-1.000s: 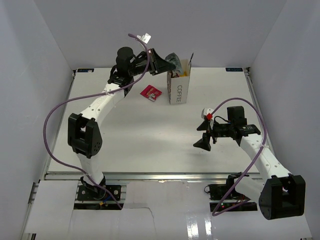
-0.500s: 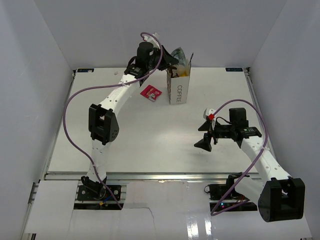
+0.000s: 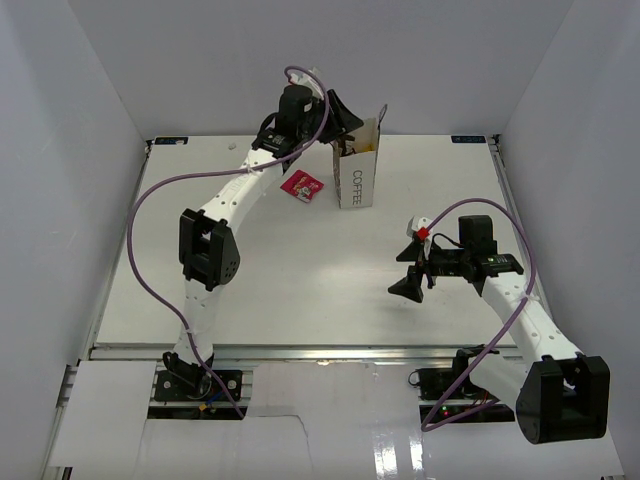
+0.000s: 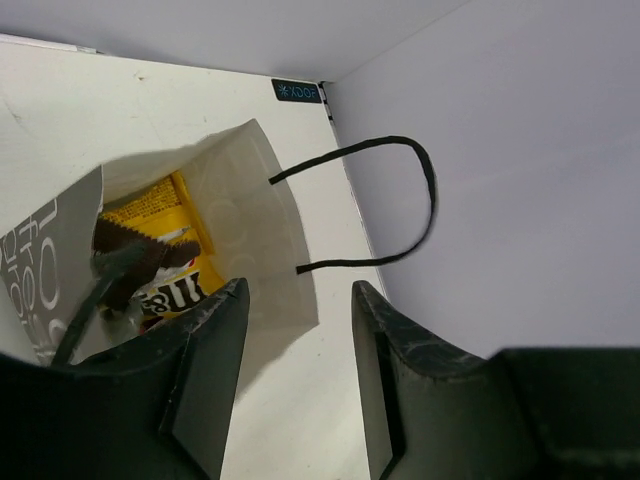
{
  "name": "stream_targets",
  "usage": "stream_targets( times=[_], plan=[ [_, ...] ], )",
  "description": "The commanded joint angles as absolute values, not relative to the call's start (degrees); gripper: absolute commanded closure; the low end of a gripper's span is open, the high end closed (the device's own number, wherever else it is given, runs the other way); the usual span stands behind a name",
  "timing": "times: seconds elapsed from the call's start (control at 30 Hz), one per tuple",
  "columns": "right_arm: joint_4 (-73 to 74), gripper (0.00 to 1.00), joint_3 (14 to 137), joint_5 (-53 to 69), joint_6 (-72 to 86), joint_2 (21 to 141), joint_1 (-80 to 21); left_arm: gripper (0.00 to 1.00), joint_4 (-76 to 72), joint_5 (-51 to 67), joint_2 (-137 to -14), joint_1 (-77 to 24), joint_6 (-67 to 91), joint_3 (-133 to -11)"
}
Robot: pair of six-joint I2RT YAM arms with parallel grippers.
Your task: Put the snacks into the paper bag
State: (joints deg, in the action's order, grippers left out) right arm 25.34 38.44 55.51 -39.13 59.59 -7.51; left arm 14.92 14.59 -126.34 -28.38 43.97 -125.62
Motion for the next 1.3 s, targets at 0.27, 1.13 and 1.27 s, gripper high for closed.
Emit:
stream_targets(
  times=[0.27, 1.13, 1.27],
  plan=[
    [29.2, 0.02, 45.2, 59.3, -46.7, 65.4, -9.0, 0.44, 6.0, 23.3, -115.8, -28.8, 43.4, -126.9],
    [13.7, 0.07, 115.7, -23.7, -15.0, 126.6, -47.9, 0.02, 36.9, -21.0, -27.5, -27.0, 43.8, -52.7],
    [8.9, 0.10, 124.4, -30.1, -14.4, 136.0, -47.4, 0.02, 40.2, -19.6, -22.0, -27.0, 50.6, -48.1]
  ],
)
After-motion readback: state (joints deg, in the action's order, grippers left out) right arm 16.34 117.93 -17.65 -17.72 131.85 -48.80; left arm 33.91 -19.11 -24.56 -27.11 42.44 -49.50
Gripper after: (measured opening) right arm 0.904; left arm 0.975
